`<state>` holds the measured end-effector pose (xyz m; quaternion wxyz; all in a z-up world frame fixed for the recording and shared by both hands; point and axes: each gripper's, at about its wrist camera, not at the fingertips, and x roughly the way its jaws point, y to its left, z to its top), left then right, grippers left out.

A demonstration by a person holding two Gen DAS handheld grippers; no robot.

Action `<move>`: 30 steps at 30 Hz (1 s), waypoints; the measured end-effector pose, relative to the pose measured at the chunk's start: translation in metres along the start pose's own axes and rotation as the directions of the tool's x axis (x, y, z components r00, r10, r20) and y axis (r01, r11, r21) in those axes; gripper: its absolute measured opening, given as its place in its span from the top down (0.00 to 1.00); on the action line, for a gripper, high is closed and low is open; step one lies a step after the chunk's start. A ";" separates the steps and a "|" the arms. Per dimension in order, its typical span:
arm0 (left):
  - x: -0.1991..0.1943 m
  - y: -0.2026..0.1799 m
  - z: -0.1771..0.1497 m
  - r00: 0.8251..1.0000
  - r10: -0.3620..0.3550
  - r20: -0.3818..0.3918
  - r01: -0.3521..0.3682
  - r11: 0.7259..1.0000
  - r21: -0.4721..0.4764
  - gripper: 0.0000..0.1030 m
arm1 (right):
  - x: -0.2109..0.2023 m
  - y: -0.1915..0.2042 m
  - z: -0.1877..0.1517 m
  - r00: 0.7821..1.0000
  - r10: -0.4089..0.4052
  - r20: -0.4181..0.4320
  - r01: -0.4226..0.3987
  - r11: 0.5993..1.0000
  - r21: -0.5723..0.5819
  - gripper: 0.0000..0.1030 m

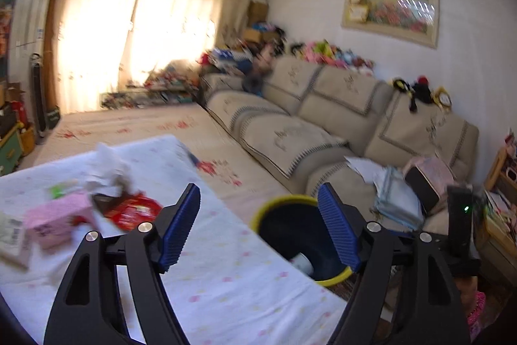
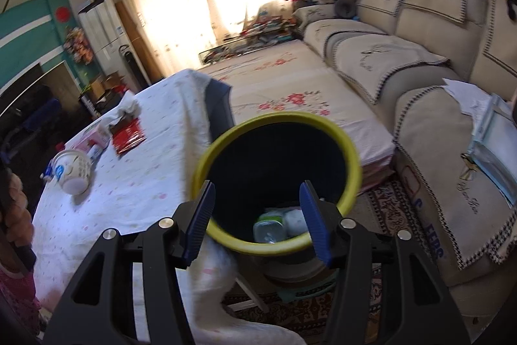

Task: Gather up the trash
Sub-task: 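Carry the coconut water bottle with the left gripper into the bin and release, then reach the right gripper to the white yogurt cup and grasp it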

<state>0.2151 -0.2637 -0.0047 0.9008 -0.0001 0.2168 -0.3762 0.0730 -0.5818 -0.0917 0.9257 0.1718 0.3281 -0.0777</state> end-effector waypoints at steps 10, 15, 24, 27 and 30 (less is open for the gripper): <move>-0.108 0.146 -0.018 0.891 0.438 0.115 -0.419 0.894 -0.160 0.21 | 0.046 0.131 0.007 0.984 0.142 -0.104 -0.162 0.964 -0.213 0.49; -0.133 0.220 -0.049 0.794 0.603 0.075 -0.573 0.785 -0.235 0.19 | 0.060 0.194 0.007 0.961 0.220 -0.166 -0.263 0.915 -0.306 0.49; -0.136 0.280 -0.085 0.795 0.606 -0.018 -0.555 0.714 -0.427 0.19 | 0.089 0.273 0.014 0.914 0.323 -0.247 -0.399 0.824 -0.402 0.29; -0.139 0.290 -0.091 0.803 0.596 -0.018 -0.534 0.706 -0.464 0.19 | 0.103 0.289 0.014 0.908 0.328 -0.262 -0.414 0.805 -0.425 0.21; -0.136 0.290 -0.092 0.810 0.585 -0.033 -0.531 0.709 -0.463 0.19 | 0.115 0.300 0.013 0.920 0.292 -0.260 -0.383 0.806 -0.450 0.20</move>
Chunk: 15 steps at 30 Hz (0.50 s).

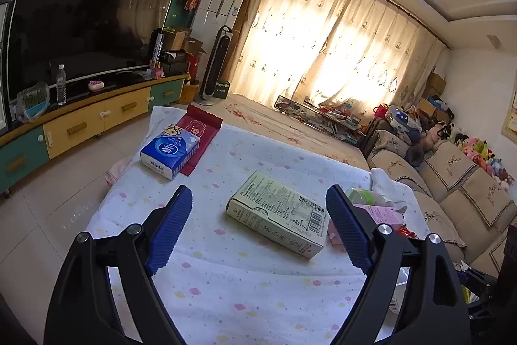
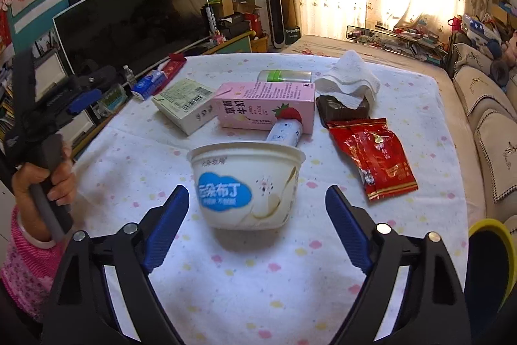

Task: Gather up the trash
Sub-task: 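Reach the right gripper to the white yogurt cup and grasp it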

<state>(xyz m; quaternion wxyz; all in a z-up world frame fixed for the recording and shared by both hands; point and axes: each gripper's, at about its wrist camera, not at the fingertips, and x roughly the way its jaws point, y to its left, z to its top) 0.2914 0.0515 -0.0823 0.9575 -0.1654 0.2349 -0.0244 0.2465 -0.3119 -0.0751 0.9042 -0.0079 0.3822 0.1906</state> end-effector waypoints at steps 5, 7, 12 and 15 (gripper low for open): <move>0.008 -0.007 -0.005 1.000 -0.003 -0.022 0.004 0.999 0.033 0.19 | 0.016 -0.003 0.002 0.999 0.034 -0.036 -0.033 0.999 0.019 0.19; 0.007 -0.008 -0.005 1.000 -0.003 -0.019 0.004 0.999 0.038 0.19 | 0.021 -0.001 0.003 0.998 0.048 -0.043 -0.047 0.999 0.025 0.19; 0.007 -0.007 -0.004 1.000 -0.005 -0.026 0.006 1.000 0.027 0.19 | 0.029 0.003 0.008 0.996 0.069 -0.053 -0.067 0.997 0.029 0.19; 0.008 -0.006 -0.005 1.000 -0.005 -0.028 0.006 1.000 0.024 0.19 | 0.033 0.007 0.009 0.995 0.076 -0.063 -0.074 0.997 0.028 0.19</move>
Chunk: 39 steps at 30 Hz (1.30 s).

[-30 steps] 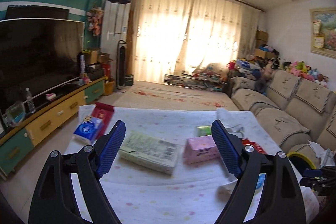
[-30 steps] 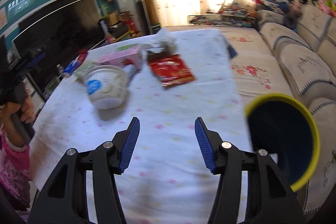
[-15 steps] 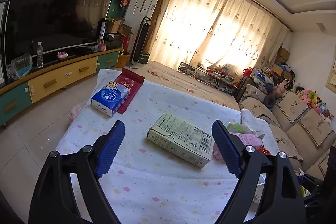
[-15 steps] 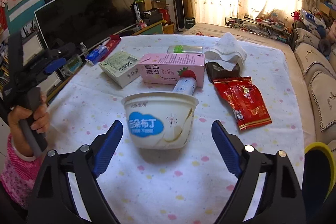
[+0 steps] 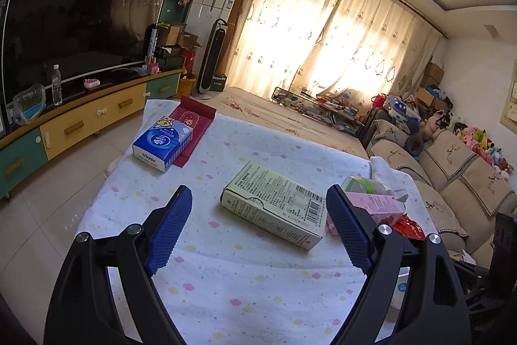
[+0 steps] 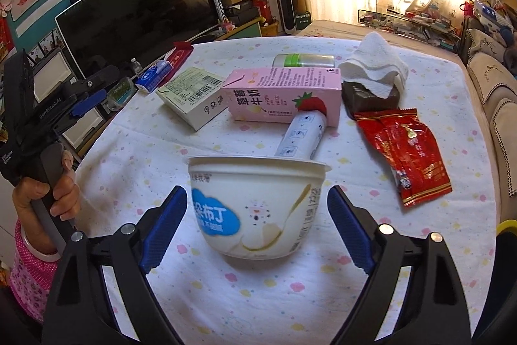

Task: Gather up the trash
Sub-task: 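Reach the right gripper to the white yogurt cup and grasp it, then carry the yogurt cup with the right gripper over the bin and release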

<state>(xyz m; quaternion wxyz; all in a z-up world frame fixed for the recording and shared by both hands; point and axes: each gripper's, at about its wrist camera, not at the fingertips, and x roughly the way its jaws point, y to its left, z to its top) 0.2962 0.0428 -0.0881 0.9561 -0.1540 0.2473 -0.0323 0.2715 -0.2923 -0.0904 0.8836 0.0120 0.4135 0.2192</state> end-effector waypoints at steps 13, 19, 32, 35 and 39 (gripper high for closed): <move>0.002 -0.003 -0.004 1.000 0.015 -0.007 -0.015 1.000 0.022 0.19 | -0.018 0.011 -0.008 0.997 -0.031 0.068 0.032 0.999 -0.019 0.26; 0.003 -0.003 -0.004 1.000 0.016 -0.006 -0.016 1.000 0.024 0.19 | -0.066 -0.024 -0.022 0.977 -0.141 0.163 0.133 0.989 0.059 0.26; 0.006 -0.005 -0.008 0.999 0.040 -0.020 -0.039 0.998 0.048 0.19 | -0.148 -0.161 -0.077 0.924 -0.340 0.175 0.259 0.894 0.366 0.26; 0.006 -0.006 -0.009 0.999 0.045 -0.019 -0.044 0.997 0.059 0.19 | -0.159 -0.172 -0.085 0.909 -0.372 0.188 0.282 0.880 0.383 0.26; 0.006 -0.007 -0.009 0.999 0.043 -0.019 -0.042 0.997 0.062 0.19 | -0.169 -0.197 -0.101 0.886 -0.437 0.154 0.327 0.826 0.459 0.26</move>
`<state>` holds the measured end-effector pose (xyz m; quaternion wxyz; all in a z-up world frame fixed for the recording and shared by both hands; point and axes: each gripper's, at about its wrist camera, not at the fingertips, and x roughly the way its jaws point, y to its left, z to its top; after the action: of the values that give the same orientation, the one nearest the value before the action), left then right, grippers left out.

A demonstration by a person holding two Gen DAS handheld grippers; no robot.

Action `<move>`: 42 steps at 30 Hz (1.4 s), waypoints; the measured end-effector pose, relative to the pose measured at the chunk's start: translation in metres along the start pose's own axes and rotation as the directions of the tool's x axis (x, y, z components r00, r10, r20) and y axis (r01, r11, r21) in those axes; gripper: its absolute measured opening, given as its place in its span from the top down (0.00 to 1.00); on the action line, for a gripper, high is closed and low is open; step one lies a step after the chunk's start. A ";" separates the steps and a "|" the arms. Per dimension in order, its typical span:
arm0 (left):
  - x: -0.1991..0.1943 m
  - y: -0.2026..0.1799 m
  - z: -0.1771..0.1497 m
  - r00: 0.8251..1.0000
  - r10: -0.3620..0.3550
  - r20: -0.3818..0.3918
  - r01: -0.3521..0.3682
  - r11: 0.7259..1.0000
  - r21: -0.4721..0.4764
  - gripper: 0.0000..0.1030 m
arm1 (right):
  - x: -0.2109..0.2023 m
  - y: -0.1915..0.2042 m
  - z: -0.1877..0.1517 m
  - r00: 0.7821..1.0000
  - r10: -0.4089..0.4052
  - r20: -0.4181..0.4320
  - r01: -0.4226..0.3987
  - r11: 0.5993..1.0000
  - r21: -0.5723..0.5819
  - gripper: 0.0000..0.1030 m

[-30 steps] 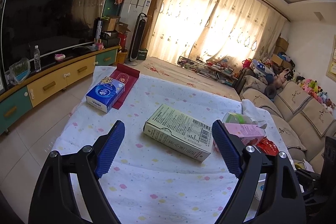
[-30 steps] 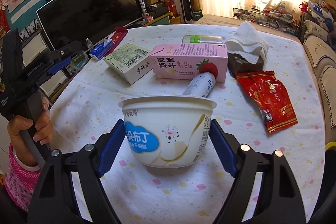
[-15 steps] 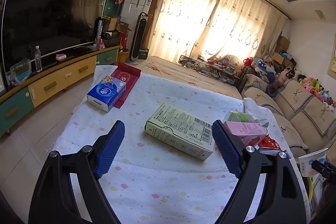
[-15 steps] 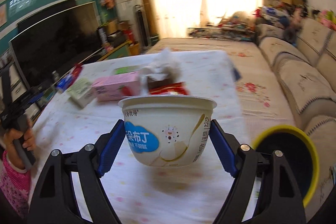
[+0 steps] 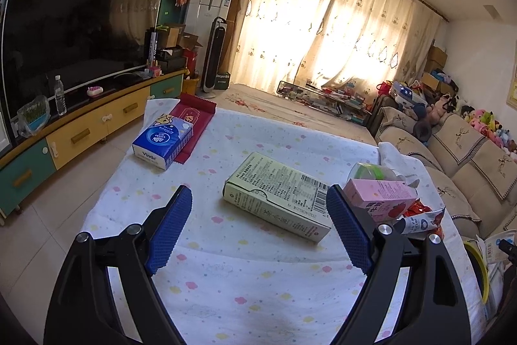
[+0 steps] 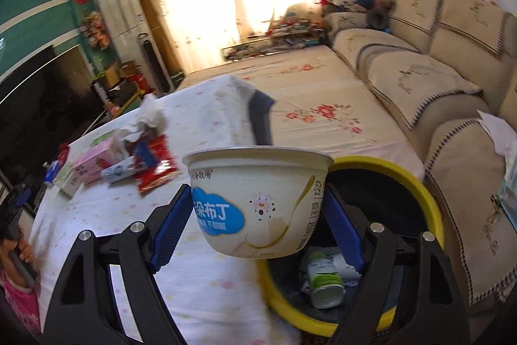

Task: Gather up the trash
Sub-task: 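Carry the yogurt cup with the right gripper over the bin and release, then reach the left gripper to the white squeeze tube and grasp it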

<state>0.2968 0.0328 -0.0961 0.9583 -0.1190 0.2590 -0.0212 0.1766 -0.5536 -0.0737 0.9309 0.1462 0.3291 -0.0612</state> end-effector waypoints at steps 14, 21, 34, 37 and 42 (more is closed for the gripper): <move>0.001 -0.001 -0.001 1.000 -0.003 -0.011 0.003 1.000 0.002 0.19 | 0.024 -0.053 -0.016 0.972 -0.217 -0.091 0.220 0.975 0.022 0.20; 0.001 -0.004 -0.001 1.000 -0.012 -0.012 0.012 1.000 0.014 0.19 | 0.004 0.000 0.023 0.997 -0.061 0.050 0.060 0.998 0.019 0.18; 0.014 -0.018 -0.009 0.996 -0.033 -0.078 0.038 0.997 0.063 0.17 | 0.064 0.127 0.041 0.983 0.182 0.031 -0.177 0.977 -0.120 0.16; 0.019 -0.033 -0.013 0.987 -0.086 -0.134 0.096 0.993 0.068 0.17 | 0.069 0.121 0.041 0.988 0.152 0.032 -0.148 0.983 -0.107 0.16; 0.031 -0.088 -0.016 0.954 -0.188 -0.232 0.231 0.957 0.177 0.17 | 0.072 0.106 0.043 0.989 0.141 0.040 -0.140 0.990 -0.037 0.16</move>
<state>0.3176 -0.0593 -0.1033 0.9244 -0.0449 0.3423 -0.1620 0.2804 -0.4679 -0.0629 0.9420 0.1519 0.2993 0.0070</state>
